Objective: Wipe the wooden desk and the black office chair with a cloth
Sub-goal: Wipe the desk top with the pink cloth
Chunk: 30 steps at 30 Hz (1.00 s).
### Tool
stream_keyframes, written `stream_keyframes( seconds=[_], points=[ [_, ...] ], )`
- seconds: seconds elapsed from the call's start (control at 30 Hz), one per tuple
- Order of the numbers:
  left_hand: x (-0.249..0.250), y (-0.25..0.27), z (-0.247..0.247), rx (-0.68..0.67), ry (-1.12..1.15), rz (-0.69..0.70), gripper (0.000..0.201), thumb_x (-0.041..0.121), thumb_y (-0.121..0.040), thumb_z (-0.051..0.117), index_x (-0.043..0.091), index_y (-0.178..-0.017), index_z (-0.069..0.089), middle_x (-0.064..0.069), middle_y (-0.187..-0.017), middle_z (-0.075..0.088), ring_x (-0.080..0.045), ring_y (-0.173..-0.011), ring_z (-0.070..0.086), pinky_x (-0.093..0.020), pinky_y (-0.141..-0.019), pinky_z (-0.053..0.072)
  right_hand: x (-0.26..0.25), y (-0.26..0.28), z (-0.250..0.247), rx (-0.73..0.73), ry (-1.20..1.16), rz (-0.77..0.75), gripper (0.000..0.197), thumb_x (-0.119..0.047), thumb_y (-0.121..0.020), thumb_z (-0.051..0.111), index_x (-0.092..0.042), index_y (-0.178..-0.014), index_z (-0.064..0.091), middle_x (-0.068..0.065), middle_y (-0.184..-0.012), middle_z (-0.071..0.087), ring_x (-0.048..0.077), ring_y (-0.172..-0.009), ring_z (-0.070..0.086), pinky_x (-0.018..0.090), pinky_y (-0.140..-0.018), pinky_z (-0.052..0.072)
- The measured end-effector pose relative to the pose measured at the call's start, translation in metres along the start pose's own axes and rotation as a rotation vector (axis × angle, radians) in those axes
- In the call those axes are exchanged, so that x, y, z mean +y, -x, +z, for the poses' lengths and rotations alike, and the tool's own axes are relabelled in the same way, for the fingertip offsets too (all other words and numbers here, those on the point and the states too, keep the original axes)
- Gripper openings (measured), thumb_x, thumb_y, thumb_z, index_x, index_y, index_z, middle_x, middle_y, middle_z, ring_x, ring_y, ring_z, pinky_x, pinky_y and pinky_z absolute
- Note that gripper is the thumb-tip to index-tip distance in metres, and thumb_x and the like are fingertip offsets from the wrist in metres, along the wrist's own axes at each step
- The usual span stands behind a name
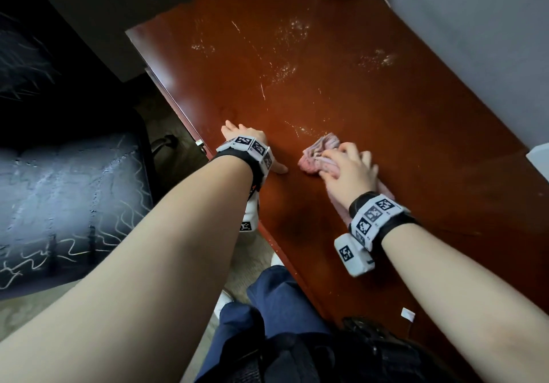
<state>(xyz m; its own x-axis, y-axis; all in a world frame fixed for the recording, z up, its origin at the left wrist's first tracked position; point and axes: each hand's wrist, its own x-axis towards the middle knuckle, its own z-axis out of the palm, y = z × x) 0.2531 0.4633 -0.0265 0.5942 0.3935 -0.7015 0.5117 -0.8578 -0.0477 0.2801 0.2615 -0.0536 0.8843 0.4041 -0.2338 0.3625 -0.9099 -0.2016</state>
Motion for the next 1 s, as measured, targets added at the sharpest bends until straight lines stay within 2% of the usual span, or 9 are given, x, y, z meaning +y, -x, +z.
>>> stream_keyframes(
  seconds=[0.07, 0.17, 0.23, 0.27, 0.4, 0.53, 0.7, 0.83, 1.0],
  points=[
    [-0.001, 0.001, -0.005, -0.02, -0.032, 0.011, 0.115, 0.077, -0.058, 0.066, 0.001, -0.14, 0.038, -0.028, -0.149, 0.027, -0.047, -0.139, 0.016, -0.055, -0.112, 0.02, -0.003, 0.001, 0.002, 0.003, 0.004, -0.024, 0.037, -0.035, -0.087, 0.061, -0.038, -0.123, 0.055, -0.005, -0.128, 0.042, 0.025, -0.109, 0.038, 0.039, -0.089, 0.032],
    [-0.004, -0.005, -0.003, 0.015, -0.068, 0.073, 0.071, 0.067, -0.071, 0.067, 0.007, -0.109, 0.061, -0.018, -0.12, 0.059, -0.036, -0.123, 0.044, -0.048, -0.104, 0.033, -0.004, -0.007, 0.002, 0.011, 0.006, -0.032, 0.037, -0.035, -0.087, 0.061, -0.039, -0.124, 0.054, -0.004, -0.128, 0.042, 0.025, -0.109, 0.038, 0.039, -0.09, 0.031],
    [-0.006, -0.007, -0.003, 0.053, -0.076, 0.097, 0.048, 0.052, -0.085, 0.064, 0.007, -0.099, 0.063, -0.013, -0.107, 0.064, -0.033, -0.114, 0.051, -0.046, -0.101, 0.036, -0.009, -0.02, 0.0, 0.027, 0.013, -0.026, 0.037, -0.036, -0.089, 0.06, -0.039, -0.125, 0.053, -0.002, -0.13, 0.041, 0.026, -0.111, 0.038, 0.041, -0.092, 0.032],
    [-0.006, -0.007, -0.003, 0.061, -0.073, 0.094, 0.042, 0.046, -0.088, 0.063, 0.006, -0.101, 0.064, -0.013, -0.109, 0.065, -0.034, -0.114, 0.052, -0.047, -0.102, 0.036, -0.012, -0.031, -0.002, 0.031, 0.016, -0.018, 0.038, -0.036, -0.089, 0.059, -0.039, -0.127, 0.052, -0.001, -0.133, 0.04, 0.026, -0.113, 0.038, 0.042, -0.094, 0.032],
    [-0.004, -0.004, -0.008, 0.019, -0.12, 0.088, 0.068, 0.068, -0.07, 0.067, 0.01, -0.104, 0.062, -0.008, -0.109, 0.065, -0.033, -0.115, 0.052, -0.046, -0.105, 0.032, -0.027, -0.081, -0.012, 0.049, -0.008, 0.019, 0.038, -0.037, -0.091, 0.058, -0.038, -0.128, 0.051, 0.001, -0.138, 0.038, 0.029, -0.121, 0.036, 0.046, -0.1, 0.03],
    [-0.004, -0.009, -0.009, 0.006, -0.092, 0.068, 0.062, 0.058, -0.079, 0.066, 0.007, -0.114, 0.061, -0.008, -0.116, 0.063, -0.032, -0.12, 0.05, -0.045, -0.107, 0.028, -0.037, -0.123, -0.018, 0.065, -0.006, 0.025, 0.038, -0.037, -0.091, 0.058, -0.036, -0.128, 0.051, 0.004, -0.139, 0.037, 0.031, -0.124, 0.034, 0.047, -0.103, 0.029],
    [-0.002, -0.007, -0.009, -0.01, -0.111, 0.041, 0.093, 0.076, -0.06, 0.063, 0.007, -0.123, 0.057, -0.011, -0.121, 0.06, -0.033, -0.124, 0.047, -0.044, -0.109, 0.028, -0.042, -0.157, -0.026, 0.067, -0.021, -0.003, 0.039, -0.038, -0.09, 0.059, -0.035, -0.129, 0.051, 0.004, -0.138, 0.037, 0.03, -0.124, 0.035, 0.045, -0.101, 0.03],
    [-0.002, -0.006, -0.009, -0.013, -0.083, 0.024, 0.098, 0.075, -0.059, 0.066, 0.006, -0.127, 0.054, -0.016, -0.13, 0.054, -0.037, -0.129, 0.04, -0.045, -0.108, 0.029, -0.037, -0.155, -0.026, 0.056, -0.014, -0.03, 0.039, -0.04, -0.09, 0.058, -0.036, -0.128, 0.05, 0.004, -0.138, 0.037, 0.03, -0.124, 0.034, 0.046, -0.101, 0.03],
    [-0.005, 0.0, -0.006, 0.001, -0.1, 0.025, 0.109, 0.079, -0.056, 0.064, 0.004, -0.133, 0.048, -0.02, -0.142, 0.042, -0.04, -0.135, 0.031, -0.046, -0.107, 0.03, -0.018, -0.111, -0.021, 0.052, -0.008, -0.046, 0.038, -0.04, -0.089, 0.057, -0.036, -0.127, 0.051, 0.004, -0.137, 0.037, 0.031, -0.122, 0.035, 0.048, -0.1, 0.031]
  ],
)
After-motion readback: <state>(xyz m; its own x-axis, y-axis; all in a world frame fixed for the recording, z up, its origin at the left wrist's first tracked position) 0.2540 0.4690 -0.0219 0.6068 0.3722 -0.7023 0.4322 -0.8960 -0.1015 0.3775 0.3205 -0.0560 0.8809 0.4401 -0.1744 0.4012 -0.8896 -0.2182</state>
